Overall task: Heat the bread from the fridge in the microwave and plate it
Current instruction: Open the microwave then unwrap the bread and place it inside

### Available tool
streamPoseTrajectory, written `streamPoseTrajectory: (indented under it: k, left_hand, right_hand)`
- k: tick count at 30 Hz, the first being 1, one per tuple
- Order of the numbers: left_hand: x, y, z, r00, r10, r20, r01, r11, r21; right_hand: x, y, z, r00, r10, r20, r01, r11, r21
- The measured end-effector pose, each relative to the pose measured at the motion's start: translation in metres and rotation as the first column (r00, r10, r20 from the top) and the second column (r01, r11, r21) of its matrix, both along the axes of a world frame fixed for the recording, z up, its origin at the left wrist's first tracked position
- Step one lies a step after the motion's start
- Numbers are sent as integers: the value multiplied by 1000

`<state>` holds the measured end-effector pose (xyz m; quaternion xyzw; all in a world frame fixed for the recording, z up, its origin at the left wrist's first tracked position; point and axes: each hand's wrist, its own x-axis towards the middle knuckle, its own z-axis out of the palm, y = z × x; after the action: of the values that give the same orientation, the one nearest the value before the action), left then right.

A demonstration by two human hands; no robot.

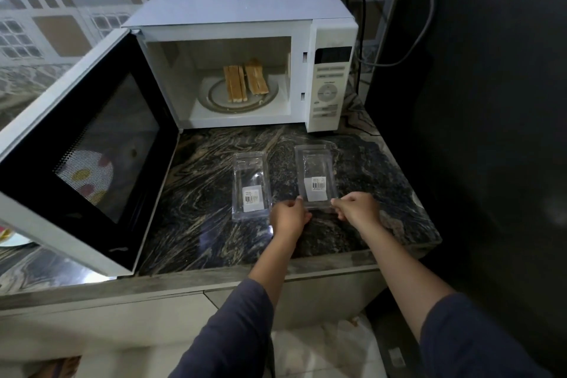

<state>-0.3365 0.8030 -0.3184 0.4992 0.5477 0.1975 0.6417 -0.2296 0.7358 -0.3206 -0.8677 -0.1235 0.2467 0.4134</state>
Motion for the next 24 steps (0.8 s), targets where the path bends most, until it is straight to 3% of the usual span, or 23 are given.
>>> streamPoseTrajectory:
  k: [2, 4, 9, 11, 13, 16, 19, 24]
  left_hand:
    - [-8, -1, 9, 984, -120, -134, 141, 976, 164]
    - [-21, 0, 18, 978, -123, -166, 173, 927, 332]
    - [-57, 18, 42, 991, 75, 112, -129, 765, 631]
    - [-67, 36, 35, 986, 145, 84, -163, 704, 692]
    - [-74, 57, 21, 981, 187, -41, -107, 717, 689]
    - [-78, 75, 3, 978, 84, -192, 41, 823, 566]
    - [-76, 77, -9, 963, -57, -263, 171, 883, 437]
    - [-66, 80, -19, 945, -78, -317, 204, 900, 386]
  right_hand:
    - [1, -2, 5, 993, 42, 108, -37, 998, -45]
    - [2, -2, 10, 984, 17, 180, -13, 1000, -24]
    - [3, 18, 9, 978, -11, 207, -18, 990, 138]
    - [0, 26, 7, 980, 25, 198, -53, 989, 138]
    - [-3, 33, 4, 983, 70, 168, -92, 987, 131]
    - [-5, 41, 0, 980, 136, 146, -154, 982, 113]
    - [-3, 48, -5, 980, 165, 115, -175, 981, 83]
    - [-3, 52, -11, 981, 145, 133, -152, 987, 48]
